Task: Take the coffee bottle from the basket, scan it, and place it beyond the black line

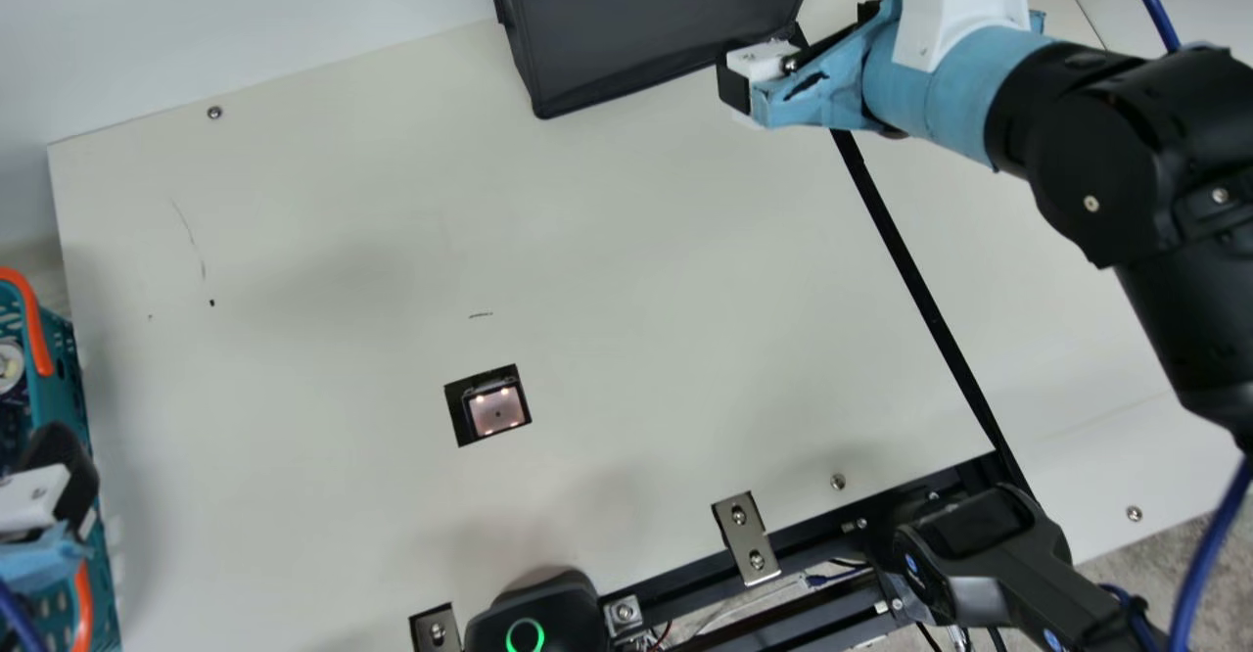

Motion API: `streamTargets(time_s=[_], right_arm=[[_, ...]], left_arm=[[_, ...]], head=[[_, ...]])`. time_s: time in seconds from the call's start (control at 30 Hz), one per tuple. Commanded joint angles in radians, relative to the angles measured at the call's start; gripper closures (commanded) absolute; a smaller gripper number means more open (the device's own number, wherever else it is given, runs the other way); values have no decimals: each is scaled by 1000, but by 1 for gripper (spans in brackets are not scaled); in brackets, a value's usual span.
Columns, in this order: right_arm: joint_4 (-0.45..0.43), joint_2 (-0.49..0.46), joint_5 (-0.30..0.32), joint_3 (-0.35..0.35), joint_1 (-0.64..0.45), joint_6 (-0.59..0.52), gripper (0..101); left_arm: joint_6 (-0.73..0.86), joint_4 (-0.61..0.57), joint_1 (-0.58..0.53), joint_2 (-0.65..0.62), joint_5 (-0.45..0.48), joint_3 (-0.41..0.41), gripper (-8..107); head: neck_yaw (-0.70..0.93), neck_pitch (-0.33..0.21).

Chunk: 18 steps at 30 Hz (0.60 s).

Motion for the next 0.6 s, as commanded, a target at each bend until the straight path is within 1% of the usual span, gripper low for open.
streamTargets(time_s=[0.0,0.33,0.43,0.47,0.57], right_arm=[[-4,-46,42,2,-5,-12,10],[-20,-221,210,6,-31,-60,10],[-24,-274,261,7,-39,-74,10],[-26,-291,278,8,-42,-79,10],[-30,-344,328,9,-49,-93,10]], left_arm=[[-14,4,-5,-3,53,-50,9],[-87,17,-34,-22,227,-222,9],[-108,21,-42,-28,279,-272,9],[-102,19,-41,-28,248,-244,9],[-109,20,-41,-28,277,-272,9]], head=[[83,-27],[316,-27],[316,-27],[316,-27],[316,-27]])
